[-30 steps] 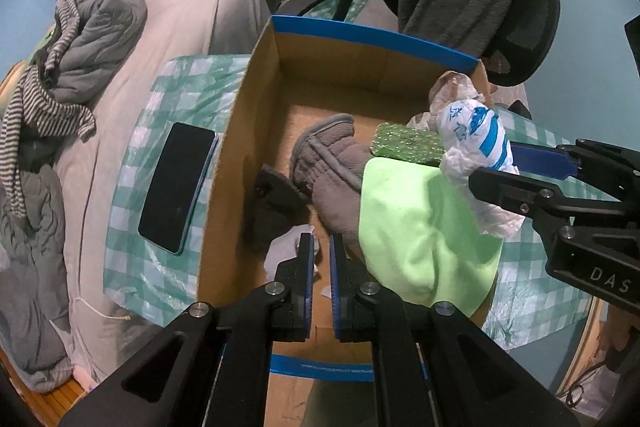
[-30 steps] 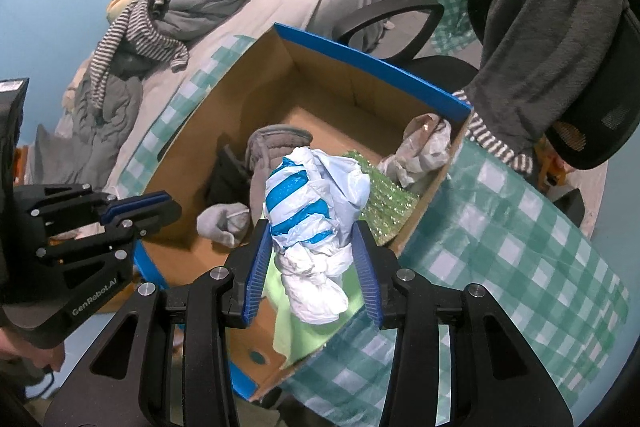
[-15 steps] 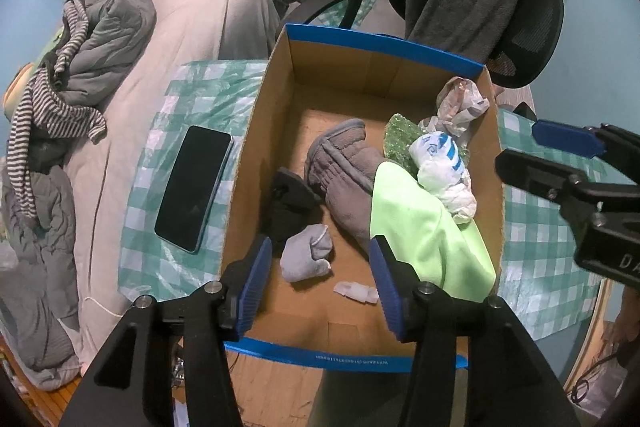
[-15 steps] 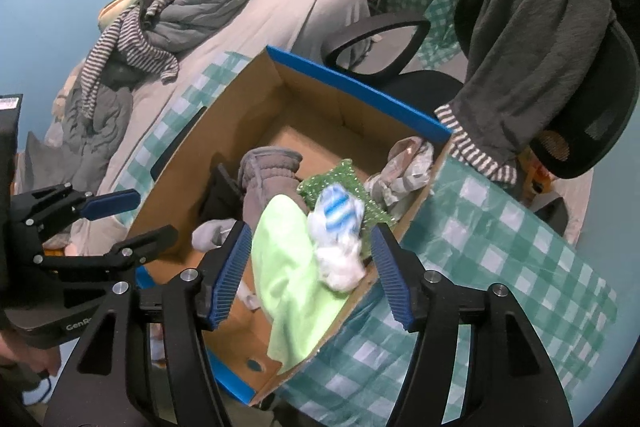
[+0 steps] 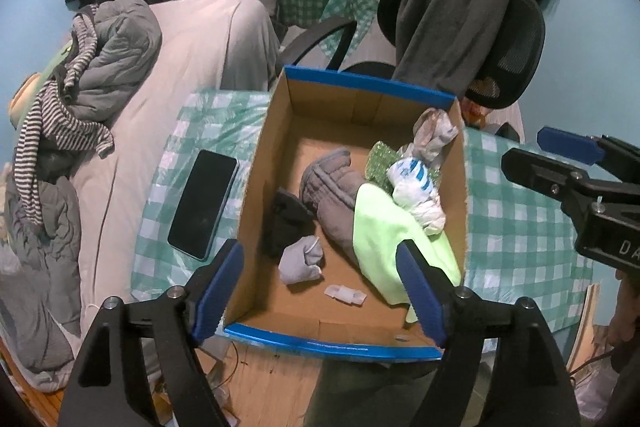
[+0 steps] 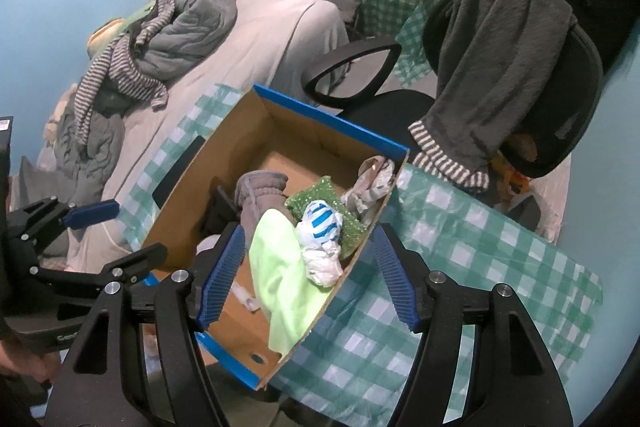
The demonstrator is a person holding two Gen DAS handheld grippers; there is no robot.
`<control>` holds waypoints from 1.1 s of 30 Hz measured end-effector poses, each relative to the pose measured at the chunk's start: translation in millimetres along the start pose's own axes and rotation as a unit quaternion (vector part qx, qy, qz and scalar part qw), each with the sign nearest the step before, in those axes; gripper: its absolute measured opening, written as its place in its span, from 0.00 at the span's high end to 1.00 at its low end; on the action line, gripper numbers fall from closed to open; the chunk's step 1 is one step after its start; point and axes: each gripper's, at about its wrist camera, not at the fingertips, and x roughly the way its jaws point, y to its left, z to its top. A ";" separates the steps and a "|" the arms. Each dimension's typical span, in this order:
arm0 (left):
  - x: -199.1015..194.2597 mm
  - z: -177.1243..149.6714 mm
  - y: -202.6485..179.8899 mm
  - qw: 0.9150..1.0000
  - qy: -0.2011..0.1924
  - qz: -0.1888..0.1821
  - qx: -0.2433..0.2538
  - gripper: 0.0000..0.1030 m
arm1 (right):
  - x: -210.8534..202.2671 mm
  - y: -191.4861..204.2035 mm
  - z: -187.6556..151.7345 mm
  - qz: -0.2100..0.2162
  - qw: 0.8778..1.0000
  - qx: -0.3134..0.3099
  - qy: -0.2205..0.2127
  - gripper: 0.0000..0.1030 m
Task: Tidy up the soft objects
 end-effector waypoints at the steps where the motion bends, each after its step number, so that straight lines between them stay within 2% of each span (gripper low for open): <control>1: -2.2 0.6 -0.9 1.000 0.000 -0.001 0.001 0.22 | -3.2 -0.7 -0.6 -0.001 1.000 0.002 -0.002 0.35; 12: -28.0 -2.1 -10.3 1.000 -0.015 -0.009 0.001 0.22 | -23.8 -5.4 -7.7 -0.012 1.000 0.018 -0.013 0.35; 33: -44.0 -9.0 -22.7 1.000 -0.024 -0.009 0.003 0.22 | -47.0 -15.0 -23.2 -0.018 0.999 0.038 -0.023 0.35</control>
